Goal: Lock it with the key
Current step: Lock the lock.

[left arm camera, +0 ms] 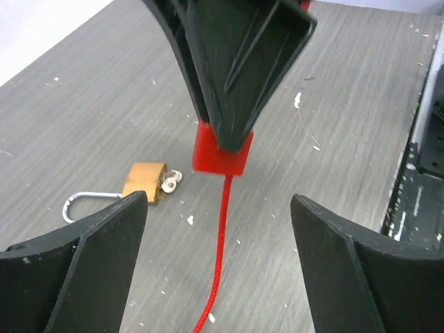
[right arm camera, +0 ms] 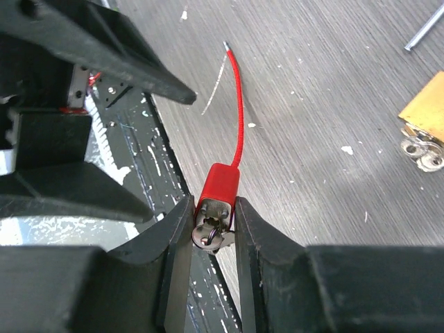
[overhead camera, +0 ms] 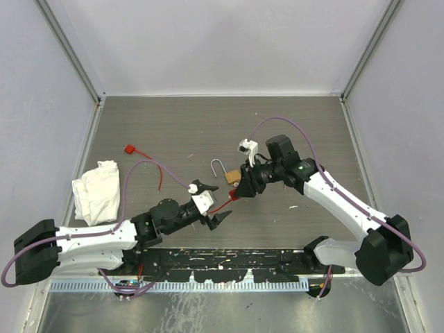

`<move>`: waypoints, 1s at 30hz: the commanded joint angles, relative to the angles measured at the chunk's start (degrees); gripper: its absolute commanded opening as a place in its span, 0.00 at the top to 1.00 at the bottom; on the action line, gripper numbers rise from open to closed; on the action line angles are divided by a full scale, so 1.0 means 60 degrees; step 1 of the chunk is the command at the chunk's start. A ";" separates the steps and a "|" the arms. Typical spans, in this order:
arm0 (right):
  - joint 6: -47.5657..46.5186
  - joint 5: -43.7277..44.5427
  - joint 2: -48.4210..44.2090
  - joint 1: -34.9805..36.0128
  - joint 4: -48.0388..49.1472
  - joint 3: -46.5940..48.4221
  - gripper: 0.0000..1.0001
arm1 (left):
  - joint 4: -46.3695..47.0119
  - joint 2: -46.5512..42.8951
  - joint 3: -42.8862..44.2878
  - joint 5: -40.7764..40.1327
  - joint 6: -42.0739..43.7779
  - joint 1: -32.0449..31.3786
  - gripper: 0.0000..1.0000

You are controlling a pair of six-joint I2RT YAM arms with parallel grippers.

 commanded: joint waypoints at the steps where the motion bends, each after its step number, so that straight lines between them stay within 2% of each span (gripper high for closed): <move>1: -0.0416 -0.1503 -0.0641 -0.0297 0.0896 -0.0181 0.99 | 0.0998 -0.0776 -0.0562 0.0537 -0.0482 -0.0043 0.13; 4: -0.0742 -0.2021 -0.0748 -0.0443 0.0891 -0.0242 0.99 | 0.0855 -0.0880 -0.0561 0.0542 -0.0320 -0.0035 0.09; 10: -0.1028 -0.2535 -0.0861 -0.0565 0.0872 -0.0390 0.99 | 0.1342 0.0053 -0.0083 0.0360 -0.0048 -0.0042 0.12; 14: -0.1030 -0.2690 -0.0830 -0.0615 0.0872 -0.0398 0.99 | 0.1455 0.0942 0.0493 0.0266 0.0026 -0.0075 0.23; 18: -0.1034 -0.2847 -0.0848 -0.0618 0.0870 -0.0473 0.99 | 0.1531 0.1468 0.0821 -0.0053 0.0248 -0.0097 0.27; 30: -0.0936 -0.3007 -0.0631 -0.0618 0.0902 -0.0473 0.99 | 0.1733 0.1640 0.0976 -0.0101 0.0311 -0.0101 0.43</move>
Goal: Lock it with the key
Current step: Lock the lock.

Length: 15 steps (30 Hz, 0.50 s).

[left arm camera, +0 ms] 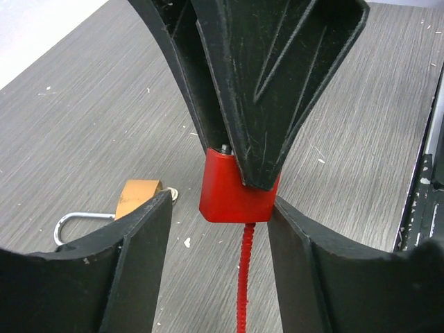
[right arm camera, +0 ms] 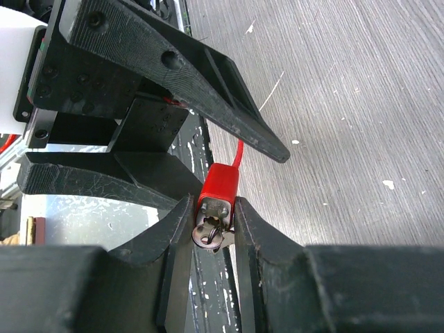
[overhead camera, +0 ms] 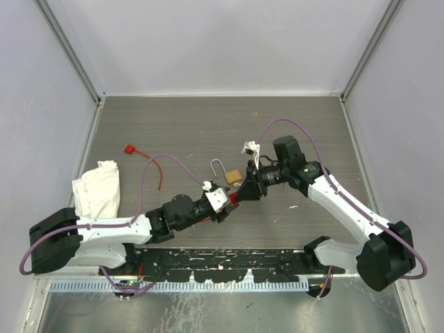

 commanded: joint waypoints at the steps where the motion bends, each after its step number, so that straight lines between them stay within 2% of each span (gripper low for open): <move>1: -0.0047 -0.0476 -0.0080 -0.0047 0.0410 0.0116 0.99 | 0.0870 0.0000 0.0386 -0.0077 0.0145 -0.0054 0.45; 4: -0.0004 -0.0440 -0.0024 -0.0048 0.0418 0.0127 0.99 | 0.0848 -0.0011 0.0402 0.0053 0.0132 -0.0054 0.56; 7: 0.0020 -0.0318 0.0009 -0.0047 0.0409 0.0144 0.97 | 0.0664 -0.0041 0.0497 0.0164 0.0105 -0.0054 0.74; 9: 0.0048 -0.0236 0.0027 -0.0053 0.0409 0.0160 0.95 | 0.0555 -0.0039 0.0560 0.0253 0.0101 -0.0046 0.80; 15: 0.0448 -0.0129 -0.0010 -0.0068 0.0675 0.0146 0.67 | 0.0306 -0.0008 0.0722 0.0310 -0.0071 -0.0054 0.91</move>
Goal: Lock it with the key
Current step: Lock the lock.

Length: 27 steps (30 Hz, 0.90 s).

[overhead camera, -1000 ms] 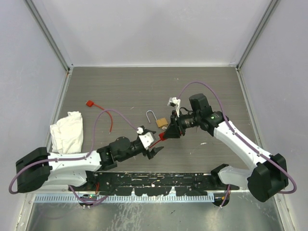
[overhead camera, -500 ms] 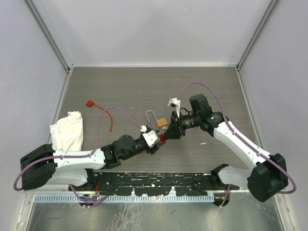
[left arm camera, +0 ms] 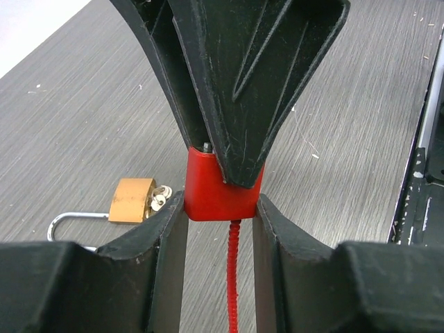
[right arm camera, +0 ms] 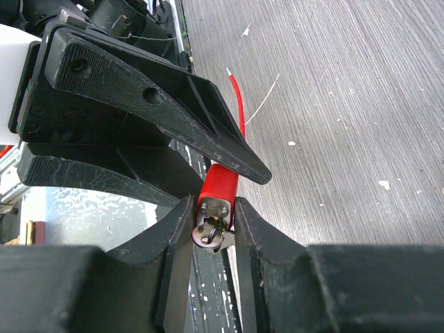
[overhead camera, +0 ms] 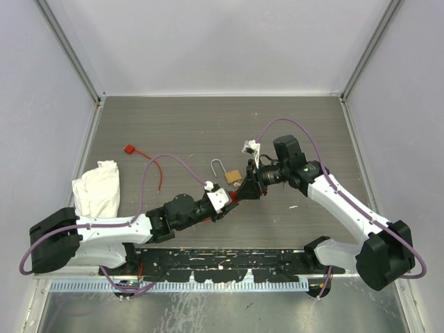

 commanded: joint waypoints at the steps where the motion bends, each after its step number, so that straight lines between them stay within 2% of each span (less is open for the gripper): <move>1: 0.0493 -0.0224 -0.0090 -0.0031 0.0620 0.0142 0.63 | 0.0540 -0.0026 0.0601 0.0078 -0.0104 0.0001 0.91; 4: 0.0946 -0.0483 -0.0113 -0.0178 0.1041 0.0060 0.46 | 0.0428 -0.0011 0.0646 0.0011 -0.0290 0.0000 0.92; 7: 0.1268 -0.0682 -0.0142 -0.0313 0.1365 -0.0086 0.37 | 0.0361 -0.0048 0.0640 -0.0038 -0.0463 0.0001 0.93; 13: 0.1749 -0.0977 -0.0385 -0.0343 0.2324 -0.0815 0.35 | 0.0240 -0.0088 0.0703 -0.0199 -0.0767 0.0001 0.94; 15: 0.1856 -0.0908 -0.0459 -0.0372 0.2544 -0.0928 0.31 | 0.0204 -0.0081 0.0766 -0.0211 -0.0853 0.0001 0.94; 19: 0.1856 -0.1006 -0.0556 -0.1021 0.2325 -0.0393 0.24 | -0.0158 -0.0188 0.0840 -0.0548 -0.1059 0.0001 0.95; 23: 0.1799 -0.1572 -0.0919 -0.2024 0.1906 -0.0128 0.23 | -0.0922 -0.0555 0.0909 -0.1198 -0.1416 0.0001 0.96; 27: 0.1685 -0.1971 -0.1331 -0.2076 0.1705 -0.0559 0.24 | -0.1714 -0.0774 0.1140 -0.1673 -0.1740 0.0001 0.96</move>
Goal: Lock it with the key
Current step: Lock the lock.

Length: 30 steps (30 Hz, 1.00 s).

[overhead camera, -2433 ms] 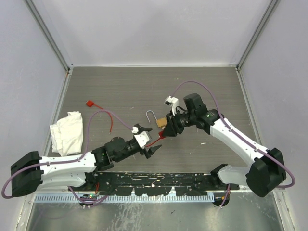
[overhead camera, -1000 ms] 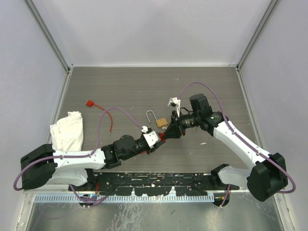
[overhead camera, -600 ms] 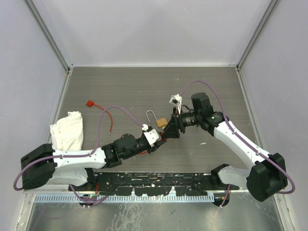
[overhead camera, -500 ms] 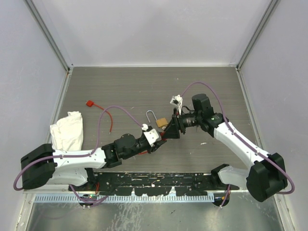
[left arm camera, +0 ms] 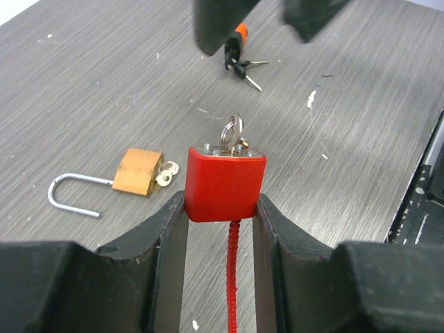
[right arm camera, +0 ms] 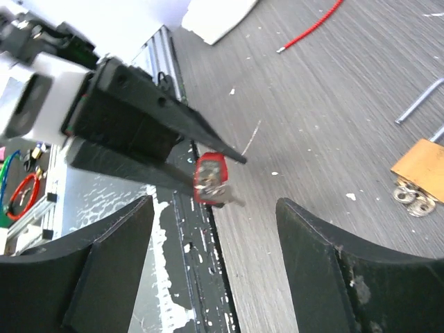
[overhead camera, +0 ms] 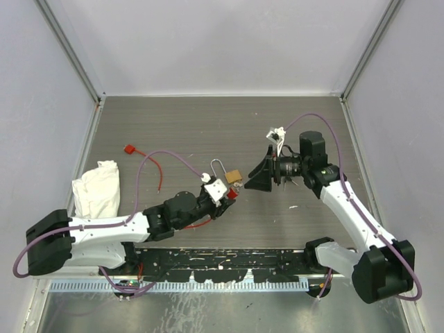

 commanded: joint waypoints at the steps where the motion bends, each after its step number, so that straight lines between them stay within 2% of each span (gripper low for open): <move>1: -0.0046 -0.0804 -0.0618 0.0045 -0.0009 -0.0092 0.24 | -0.0475 -0.0480 0.0741 -0.0881 -0.0566 0.0001 0.97; 9: 0.1743 -0.0571 -0.0532 0.0550 0.1774 -0.1214 0.41 | -0.1049 -0.0150 0.1566 -0.1311 -0.1175 0.0001 0.97; 20: 0.4017 0.0000 0.0244 0.0969 0.4335 -0.1476 0.42 | -0.1142 0.0054 0.1971 -0.1260 -0.1433 0.0001 0.97; 30: 0.4757 0.0304 0.0491 0.1138 0.5204 -0.1516 0.45 | -0.1028 0.0458 0.2273 -0.1268 -0.1769 0.0001 0.97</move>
